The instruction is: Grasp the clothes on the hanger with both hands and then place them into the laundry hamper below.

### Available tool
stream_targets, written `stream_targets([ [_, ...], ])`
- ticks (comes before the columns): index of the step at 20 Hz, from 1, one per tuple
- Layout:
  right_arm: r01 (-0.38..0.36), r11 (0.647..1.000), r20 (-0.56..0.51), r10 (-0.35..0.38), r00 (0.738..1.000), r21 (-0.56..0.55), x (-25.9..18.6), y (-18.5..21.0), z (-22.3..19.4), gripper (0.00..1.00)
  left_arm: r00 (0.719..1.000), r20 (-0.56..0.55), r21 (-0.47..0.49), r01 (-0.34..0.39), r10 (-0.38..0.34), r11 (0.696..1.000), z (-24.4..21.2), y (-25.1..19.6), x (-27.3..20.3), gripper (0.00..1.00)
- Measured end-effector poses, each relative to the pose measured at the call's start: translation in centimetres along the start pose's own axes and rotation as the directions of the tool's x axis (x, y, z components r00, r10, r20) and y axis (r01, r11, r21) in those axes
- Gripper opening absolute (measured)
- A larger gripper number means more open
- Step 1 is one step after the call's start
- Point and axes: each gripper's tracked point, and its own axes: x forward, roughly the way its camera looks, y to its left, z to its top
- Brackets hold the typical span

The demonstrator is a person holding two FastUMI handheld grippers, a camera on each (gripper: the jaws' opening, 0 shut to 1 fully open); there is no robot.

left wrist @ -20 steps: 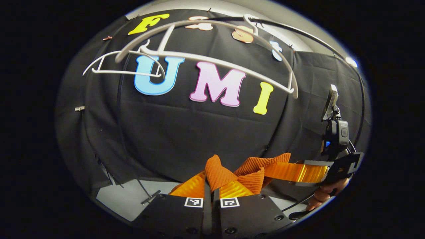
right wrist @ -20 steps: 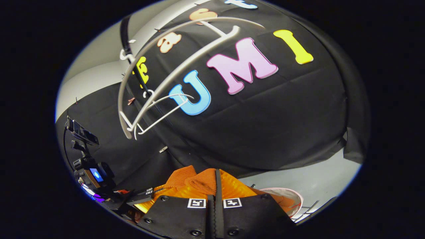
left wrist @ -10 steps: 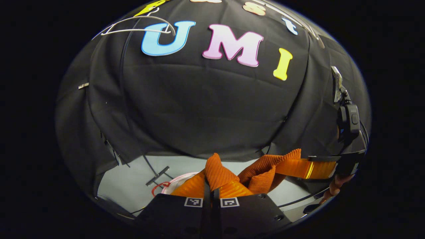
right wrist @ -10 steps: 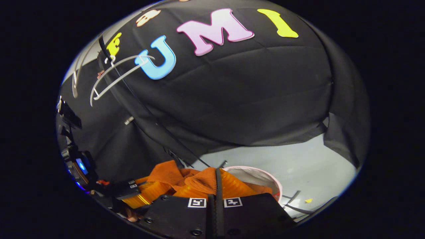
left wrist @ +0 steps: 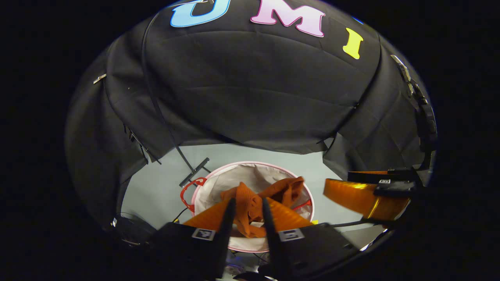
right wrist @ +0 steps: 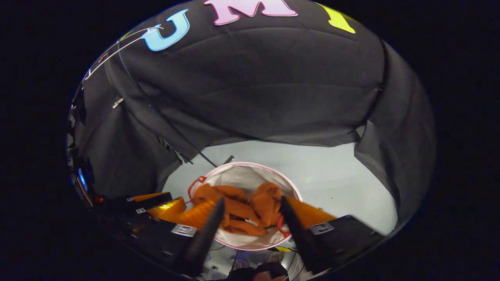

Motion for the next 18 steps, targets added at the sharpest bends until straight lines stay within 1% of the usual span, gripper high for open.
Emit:
stream_targets([
  [1, 0.041, 0.999, 0.002, -0.041, 0.999, -0.027, 0.2, -1.1, 0.0, 0.94, 1.000, -0.009, 0.010, -0.015, 0.015, 1.000, -0.4, 0.2, 0.1, 0.66],
  [3, 0.060, 0.995, -0.008, -0.061, 0.998, -0.079, -0.1, -1.9, -0.5, 0.94, 0.999, -0.023, 0.029, -0.045, 0.045, 0.999, -0.7, 0.5, -0.7, 0.99],
  [4, 0.057, 0.994, -0.012, -0.058, 0.998, -0.091, -0.2, -1.9, -0.6, 0.99, 0.998, -0.024, 0.036, -0.051, 0.052, 0.998, -0.9, 0.4, -0.3, 0.97],
  [8, 0.056, 0.994, -0.030, -0.059, 0.998, -0.094, -1.2, -1.8, -1.2, 0.99, 1.000, -0.016, 0.040, -0.015, 0.016, 0.999, -1.0, -0.5, -1.8, 0.96],
  [9, 0.056, 0.994, -0.020, -0.058, 0.998, -0.099, -1.8, -1.7, -1.1, 0.99, 1.000, -0.011, 0.039, -0.011, 0.011, 0.999, -0.9, -0.5, -2.4, 0.96],
  [12, 0.074, 0.992, 0.044, -0.070, 0.997, -0.098, -4.3, -1.0, -0.2, 0.99, 1.000, 0.016, 0.041, -0.008, 0.008, 0.999, -0.3, -0.2, -4.7, 0.96],
  [13, 0.075, 0.993, 0.065, -0.069, 0.995, -0.090, -5.2, -0.7, -0.2, 0.99, 0.999, 0.036, 0.045, -0.010, 0.008, 0.999, 0.3, 0.0, -5.8, 0.93],
  [14, 0.074, 0.994, 0.089, -0.067, 0.994, -0.080, -6.3, -0.3, 0.4, 0.99, 0.998, 0.061, 0.047, -0.003, 0.000, 0.999, 0.9, 0.0, -6.9, 0.96],
  [16, 0.077, 0.995, 0.145, -0.068, 0.987, -0.064, -9.1, 1.0, 1.6, 0.99, 0.992, 0.126, 0.048, -0.004, -0.002, 0.999, 2.7, 0.3, -9.6, 0.96],
  [18, 0.088, 0.994, 0.207, -0.074, 0.976, -0.059, -12.0, 1.7, 3.2, 0.99, 0.980, 0.199, 0.042, -0.012, 0.003, 0.999, 4.4, 0.6, -12.5, 0.96],
])
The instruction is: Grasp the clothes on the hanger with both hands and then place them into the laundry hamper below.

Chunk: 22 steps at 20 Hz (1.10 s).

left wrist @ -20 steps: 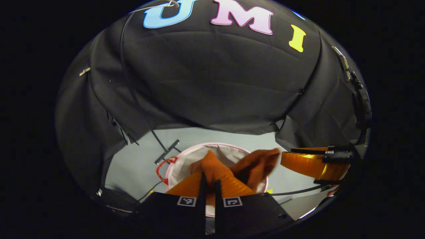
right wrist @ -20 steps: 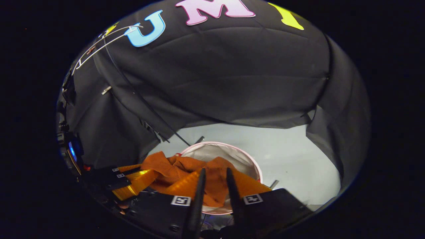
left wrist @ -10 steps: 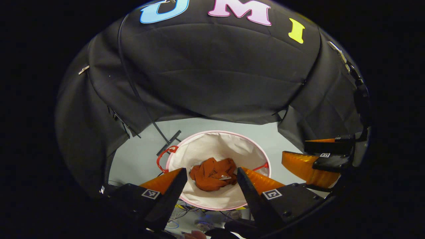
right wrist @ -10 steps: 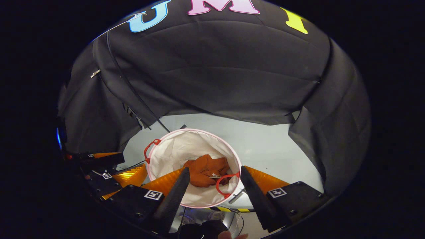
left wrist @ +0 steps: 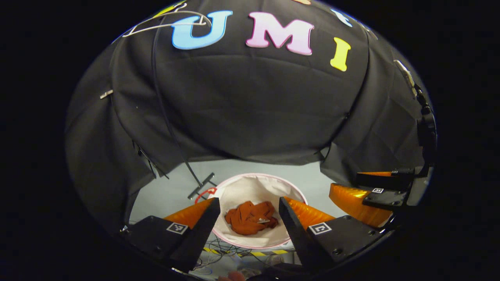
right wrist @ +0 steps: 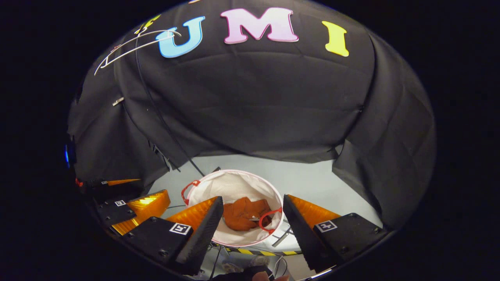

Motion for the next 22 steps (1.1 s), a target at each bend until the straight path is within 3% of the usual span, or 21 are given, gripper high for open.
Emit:
stream_targets([
  [4, 0.006, 1.000, 0.137, -0.008, 0.991, 0.011, -5.6, 1.3, 4.1, 0.99, 0.989, 0.146, 0.007, -0.024, 0.023, 1.000, 4.6, 0.6, -6.1, 0.96],
  [9, 0.030, 0.999, 0.284, -0.033, 0.958, 0.015, -12.8, 3.2, 8.0, 0.99, 0.958, 0.284, 0.002, -0.029, 0.027, 1.000, 8.7, 1.1, -13.3, 0.96],
  [12, 0.047, 0.999, 0.386, -0.051, 0.921, 0.019, -17.9, 3.8, 11.2, 0.99, 0.930, 0.366, 0.001, -0.032, 0.029, 1.000, 11.0, 1.5, -18.0, 0.96],
  [17, 0.100, 0.995, 0.549, -0.081, 0.832, -0.005, -26.1, 5.1, 15.6, 0.99, 0.877, 0.479, 0.004, -0.032, 0.026, 0.999, 14.4, 2.0, -25.1, 0.96],
  [22, 0.100, 0.995, 0.634, -0.082, 0.769, 0.008, -31.9, 6.8, 18.1, 0.98, 0.808, 0.588, 0.007, -0.047, 0.034, 0.999, 17.4, 2.2, -31.5, 0.95],
])
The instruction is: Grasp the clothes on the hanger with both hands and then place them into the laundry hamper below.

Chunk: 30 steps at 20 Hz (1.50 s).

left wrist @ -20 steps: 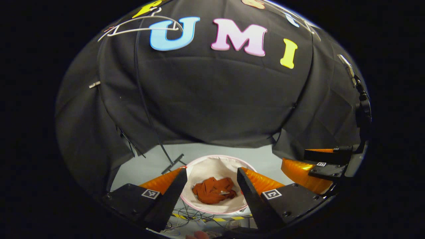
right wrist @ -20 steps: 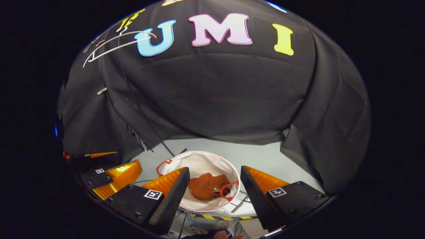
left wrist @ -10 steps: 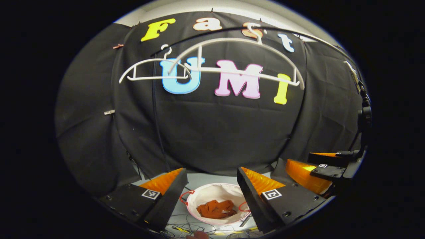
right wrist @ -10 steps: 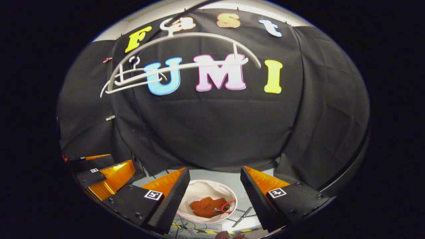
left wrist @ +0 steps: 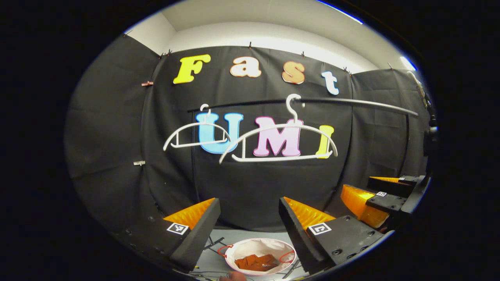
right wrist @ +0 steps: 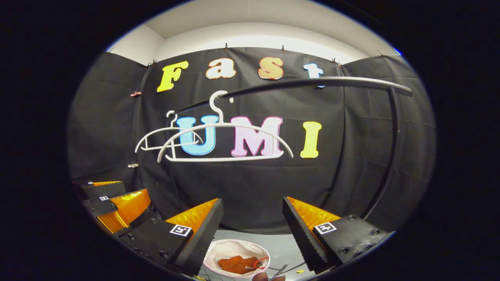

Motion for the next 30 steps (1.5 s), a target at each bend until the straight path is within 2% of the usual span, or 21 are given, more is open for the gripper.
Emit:
stream_targets([
  [2, -0.004, 1.000, 0.031, 0.004, 1.000, 0.008, -1.1, 0.1, 1.9, 0.98, 0.999, 0.032, 0.010, -0.022, 0.022, 1.000, 1.7, 0.5, -1.0, 0.95],
  [3, -0.007, 1.000, 0.048, 0.006, 0.999, 0.011, -1.4, 0.1, 3.0, 1.00, 0.998, 0.049, 0.010, -0.027, 0.027, 1.000, 2.5, 0.5, -1.5, 0.92],
  [6, -0.020, 1.000, 0.096, 0.019, 0.995, 0.009, -2.6, -0.1, 5.6, 0.98, 0.995, 0.095, 0.010, -0.036, 0.035, 0.999, 5.1, 0.4, -3.2, 0.95],
  [7, -0.028, 1.000, 0.108, 0.027, 0.994, 0.007, -2.8, -0.3, 6.5, 0.98, 0.993, 0.107, 0.010, -0.041, 0.040, 0.999, 5.8, 0.3, -3.6, 0.92],
  [8, -0.033, 0.999, 0.118, 0.031, 0.993, 0.008, -3.1, -0.5, 7.2, 1.00, 0.993, 0.111, 0.009, -0.039, 0.038, 0.999, 6.2, 0.1, -4.0, 0.92],
  [13, -0.050, 0.999, 0.168, 0.046, 0.985, 0.020, -4.1, -1.8, 9.7, 0.98, 0.990, 0.133, 0.004, -0.055, 0.054, 0.998, 7.5, -0.5, -5.7, 0.92],
  [15, -0.054, 0.998, 0.183, 0.051, 0.982, 0.016, -4.4, -2.2, 10.5, 0.98, 0.988, 0.140, 0.011, -0.069, 0.066, 0.998, 7.9, -0.6, -6.1, 0.96],
  [16, -0.053, 0.998, 0.196, 0.050, 0.979, 0.013, -4.5, -2.5, 11.0, 0.98, 0.986, 0.151, 0.013, -0.076, 0.073, 0.997, 8.3, -0.7, -6.4, 0.93],
  [18, -0.047, 0.999, 0.215, 0.045, 0.976, 0.007, -4.9, -3.0, 11.4, 0.98, 0.983, 0.165, 0.022, -0.089, 0.084, 0.996, 8.6, -0.7, -6.5, 0.92],
  [19, -0.048, 0.999, 0.217, 0.046, 0.975, 0.002, -5.0, -3.2, 11.4, 0.92, 0.982, 0.165, 0.025, -0.100, 0.094, 0.995, 8.4, -0.5, -6.6, 0.92],
  [20, -0.053, 0.999, 0.217, 0.052, 0.975, -0.003, -5.0, -3.1, 11.2, 1.00, 0.982, 0.162, 0.025, -0.101, 0.096, 0.995, 8.3, -0.6, -6.6, 0.92],
  [21, -0.057, 0.998, 0.213, 0.058, 0.975, -0.013, -5.0, -3.1, 11.1, 1.00, 0.983, 0.154, 0.020, -0.099, 0.095, 0.995, 8.1, -0.9, -6.7, 0.95],
  [22, -0.055, 0.998, 0.212, 0.058, 0.975, -0.020, -5.0, -3.2, 10.9, 1.00, 0.985, 0.147, 0.015, -0.092, 0.089, 0.996, 8.0, -1.2, -6.7, 0.92],
  [24, -0.054, 0.998, 0.223, 0.058, 0.973, -0.024, -4.8, -3.5, 11.1, 0.92, 0.987, 0.137, 0.010, -0.084, 0.082, 0.996, 7.8, -1.6, -6.8, 0.95],
  [25, -0.055, 0.998, 0.225, 0.058, 0.973, -0.020, -4.8, -3.3, 11.1, 0.98, 0.987, 0.137, 0.014, -0.085, 0.083, 0.996, 7.8, -1.6, -6.8, 0.95],
  [27, -0.063, 0.998, 0.218, 0.066, 0.974, -0.018, -4.5, -3.2, 10.9, 1.00, 0.989, 0.126, 0.020, -0.085, 0.081, 0.996, 7.5, -1.8, -6.7, 0.93],
  [30, -0.070, 0.998, 0.214, 0.071, 0.974, -0.012, -4.5, -3.2, 10.8, 0.97, 0.990, 0.116, 0.018, -0.086, 0.083, 0.996, 7.3, -1.9, -6.5, 0.95],
])
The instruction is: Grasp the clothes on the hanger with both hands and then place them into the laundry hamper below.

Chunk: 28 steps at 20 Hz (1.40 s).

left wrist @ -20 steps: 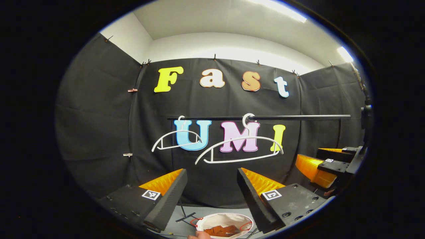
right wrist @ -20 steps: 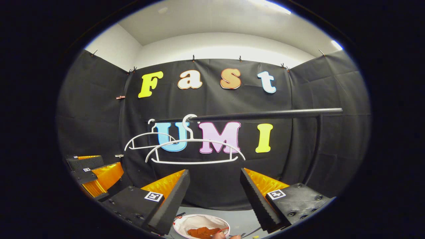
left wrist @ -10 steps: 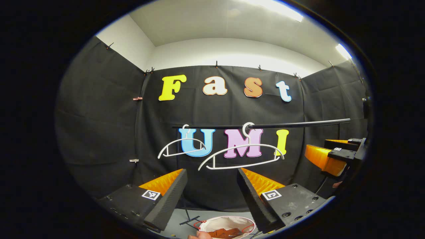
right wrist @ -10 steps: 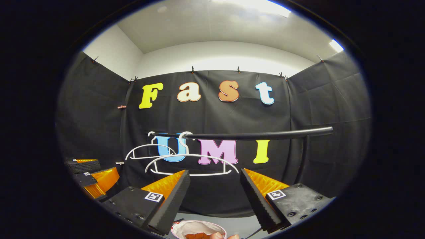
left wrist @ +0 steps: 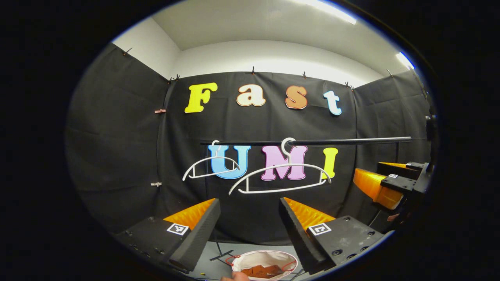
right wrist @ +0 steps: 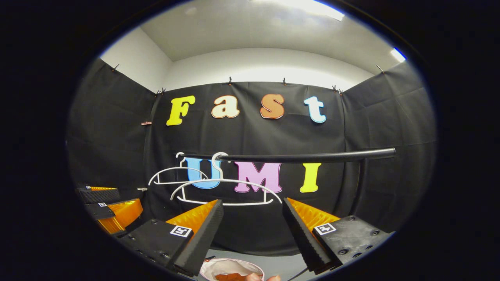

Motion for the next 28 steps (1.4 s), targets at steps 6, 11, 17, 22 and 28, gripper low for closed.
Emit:
stream_targets([
  [6, 0.004, 1.000, -0.004, -0.004, 1.000, -0.013, -0.4, -0.4, -0.2, 0.98, 1.000, 0.011, 0.004, -0.005, 0.005, 1.000, 0.2, -0.2, -0.2, 0.95],
  [11, -0.009, 1.000, 0.001, 0.009, 1.000, -0.022, -0.7, -0.1, -0.3, 0.98, 1.000, 0.020, 0.013, -0.002, 0.001, 1.000, 0.2, -0.7, -0.5, 0.93],
  [17, -0.009, 1.000, -0.001, 0.009, 1.000, -0.017, -1.0, -0.2, -0.3, 0.97, 1.000, 0.008, 0.012, -0.007, 0.007, 1.000, -0.1, -0.6, -0.6, 0.93],
  [22, -0.009, 1.000, -0.005, 0.009, 1.000, -0.020, -1.1, -0.4, -0.5, 0.97, 1.000, 0.001, 0.017, -0.004, 0.004, 1.000, -0.4, -0.9, -0.7, 0.95],
  [28, -0.012, 1.000, -0.008, 0.012, 1.000, -0.019, -0.9, -0.4, -0.6, 0.97, 1.000, 0.004, 0.021, -0.004, 0.004, 1.000, -0.2, -0.9, -0.8, 0.95],
])
